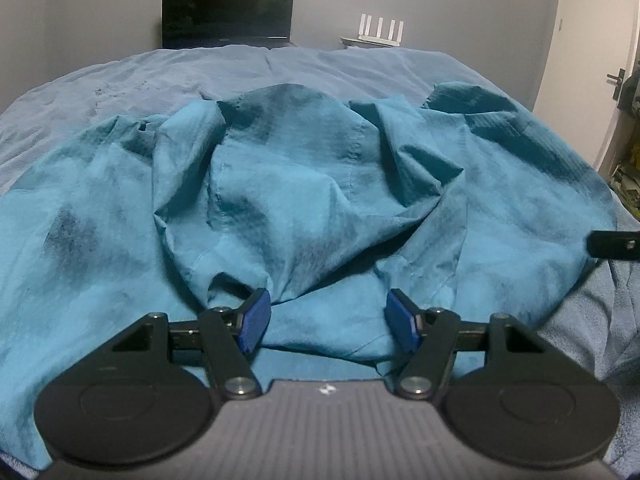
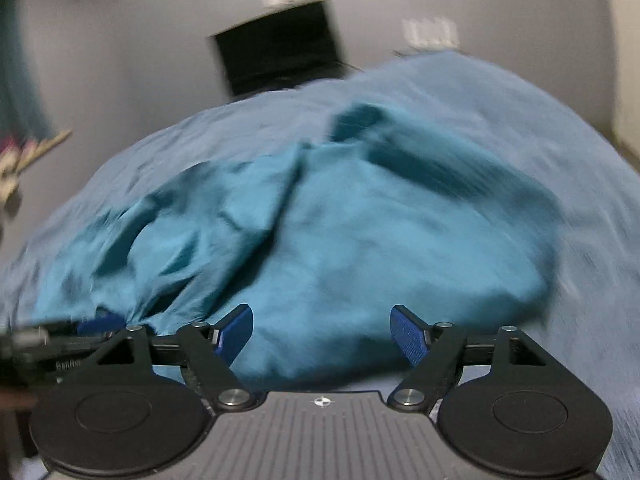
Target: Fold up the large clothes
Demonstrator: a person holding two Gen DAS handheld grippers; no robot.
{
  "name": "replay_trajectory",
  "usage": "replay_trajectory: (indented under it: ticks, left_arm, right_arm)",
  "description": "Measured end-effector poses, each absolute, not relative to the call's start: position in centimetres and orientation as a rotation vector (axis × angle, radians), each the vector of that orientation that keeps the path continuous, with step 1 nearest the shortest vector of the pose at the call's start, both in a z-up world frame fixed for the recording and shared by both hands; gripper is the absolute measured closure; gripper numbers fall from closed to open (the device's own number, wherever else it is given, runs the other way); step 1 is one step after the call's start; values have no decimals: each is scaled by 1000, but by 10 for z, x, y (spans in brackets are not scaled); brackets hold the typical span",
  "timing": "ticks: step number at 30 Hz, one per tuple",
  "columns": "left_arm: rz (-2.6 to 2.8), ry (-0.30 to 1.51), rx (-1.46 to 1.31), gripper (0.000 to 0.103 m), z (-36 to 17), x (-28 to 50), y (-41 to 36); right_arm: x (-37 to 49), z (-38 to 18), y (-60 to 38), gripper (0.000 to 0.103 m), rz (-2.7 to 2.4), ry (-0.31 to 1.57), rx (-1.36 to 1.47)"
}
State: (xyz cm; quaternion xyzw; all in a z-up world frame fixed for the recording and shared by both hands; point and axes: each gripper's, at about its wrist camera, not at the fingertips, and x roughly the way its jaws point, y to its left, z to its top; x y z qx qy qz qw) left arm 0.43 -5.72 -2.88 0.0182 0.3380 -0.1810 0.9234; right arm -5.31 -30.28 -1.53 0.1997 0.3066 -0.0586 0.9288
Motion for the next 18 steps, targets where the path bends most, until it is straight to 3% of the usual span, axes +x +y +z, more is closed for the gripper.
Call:
replay_trajectory:
  ticks: [8,18]
  left_arm:
    - [-378,686,43,39,-30,4,-56]
    - [-380,687,42,36,-32,7,-57]
  right_arm:
    - [-59,-62,-362,25,-196,656,822]
    - [-45,-93,-394,29,-197,512,1048]
